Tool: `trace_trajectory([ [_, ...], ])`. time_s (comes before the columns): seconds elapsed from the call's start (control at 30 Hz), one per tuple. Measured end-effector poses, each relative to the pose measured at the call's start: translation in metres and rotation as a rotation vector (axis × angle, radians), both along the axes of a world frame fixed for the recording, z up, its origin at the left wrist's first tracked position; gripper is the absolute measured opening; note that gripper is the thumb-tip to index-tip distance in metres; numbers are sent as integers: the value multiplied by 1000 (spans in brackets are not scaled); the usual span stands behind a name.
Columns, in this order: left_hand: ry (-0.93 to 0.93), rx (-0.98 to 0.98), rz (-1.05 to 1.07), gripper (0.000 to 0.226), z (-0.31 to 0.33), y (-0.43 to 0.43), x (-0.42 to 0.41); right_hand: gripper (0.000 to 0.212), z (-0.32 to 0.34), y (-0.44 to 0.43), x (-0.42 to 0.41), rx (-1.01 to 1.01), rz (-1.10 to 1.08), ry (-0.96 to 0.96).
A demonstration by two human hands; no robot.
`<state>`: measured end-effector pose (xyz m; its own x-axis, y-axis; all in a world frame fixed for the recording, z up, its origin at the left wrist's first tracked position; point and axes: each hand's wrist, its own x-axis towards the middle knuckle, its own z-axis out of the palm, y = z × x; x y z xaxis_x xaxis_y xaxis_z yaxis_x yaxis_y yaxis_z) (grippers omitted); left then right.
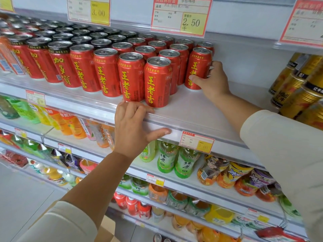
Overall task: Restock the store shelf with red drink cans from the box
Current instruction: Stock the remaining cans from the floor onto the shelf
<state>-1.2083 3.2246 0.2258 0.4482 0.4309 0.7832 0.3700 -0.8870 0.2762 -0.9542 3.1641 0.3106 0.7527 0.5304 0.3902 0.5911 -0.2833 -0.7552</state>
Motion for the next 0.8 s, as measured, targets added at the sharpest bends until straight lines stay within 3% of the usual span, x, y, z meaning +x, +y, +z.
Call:
trace_trajectory([
  [0.3,21,24,-18,77,0,1,0,78,-4,-2,3,-6,24,59],
  [0.47,11,1,-82,68,8,-8,-8,90,14,-32,-11,-146,-16,99],
  [0.53,-25,41,-159,55,11,-24,-11,75,21,-61,-31,-123,-37,-13],
  [0.63,-27,100,-402,34,-5,-58,-16,42,15,-117,-83,111,-47,-226],
  [0.7,75,-14,-625,29,-35,-79,-21,24,-5,-157,-122,287,-89,-294],
  [0.8,363,-276,-796,33,-93,-100,-34,15,-56,-210,-174,392,-189,-156],
])
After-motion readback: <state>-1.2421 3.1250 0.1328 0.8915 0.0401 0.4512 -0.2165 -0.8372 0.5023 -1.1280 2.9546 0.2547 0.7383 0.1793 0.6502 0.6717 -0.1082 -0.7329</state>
